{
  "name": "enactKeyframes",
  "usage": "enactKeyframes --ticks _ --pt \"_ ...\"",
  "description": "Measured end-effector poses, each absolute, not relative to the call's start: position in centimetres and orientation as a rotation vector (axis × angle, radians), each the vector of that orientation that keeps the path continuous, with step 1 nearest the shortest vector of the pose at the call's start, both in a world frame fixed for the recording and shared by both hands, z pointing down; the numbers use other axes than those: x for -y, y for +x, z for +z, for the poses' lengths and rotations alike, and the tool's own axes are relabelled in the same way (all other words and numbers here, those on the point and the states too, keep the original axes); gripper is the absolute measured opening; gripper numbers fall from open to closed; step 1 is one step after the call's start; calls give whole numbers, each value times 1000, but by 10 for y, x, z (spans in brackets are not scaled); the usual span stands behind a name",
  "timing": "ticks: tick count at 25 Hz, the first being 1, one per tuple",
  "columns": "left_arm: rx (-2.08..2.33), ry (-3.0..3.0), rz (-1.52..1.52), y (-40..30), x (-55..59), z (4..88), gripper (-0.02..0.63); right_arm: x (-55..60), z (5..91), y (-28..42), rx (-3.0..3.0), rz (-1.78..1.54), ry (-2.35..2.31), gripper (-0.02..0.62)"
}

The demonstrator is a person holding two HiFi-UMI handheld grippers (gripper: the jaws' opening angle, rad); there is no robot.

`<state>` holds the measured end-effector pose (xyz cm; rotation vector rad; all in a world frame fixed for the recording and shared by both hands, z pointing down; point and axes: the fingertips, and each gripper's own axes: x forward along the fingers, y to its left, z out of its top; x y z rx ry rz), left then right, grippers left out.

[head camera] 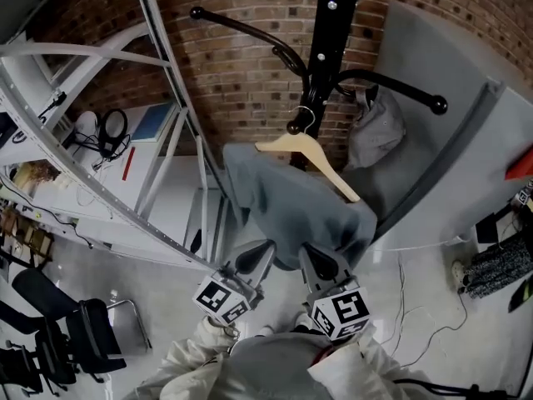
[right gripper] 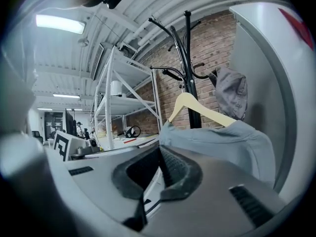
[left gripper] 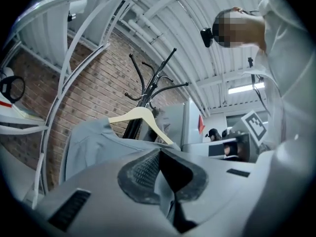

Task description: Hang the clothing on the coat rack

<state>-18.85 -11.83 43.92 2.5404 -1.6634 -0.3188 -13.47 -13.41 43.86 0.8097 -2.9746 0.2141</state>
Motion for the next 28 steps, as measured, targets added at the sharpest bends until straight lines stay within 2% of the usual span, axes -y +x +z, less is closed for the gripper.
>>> enactKeyframes --ticks 8,14,28 --pt "1606 2533 -332 -202 67 447 9 80 434 -148 2932 202 921 25" --pt "1691 2492 -198 -221 34 479 9 43 446 -150 2895 204 977 25" --pt "1844 2435 -103 -206 26 479 9 43 443 -113 2866 213 1038 25"
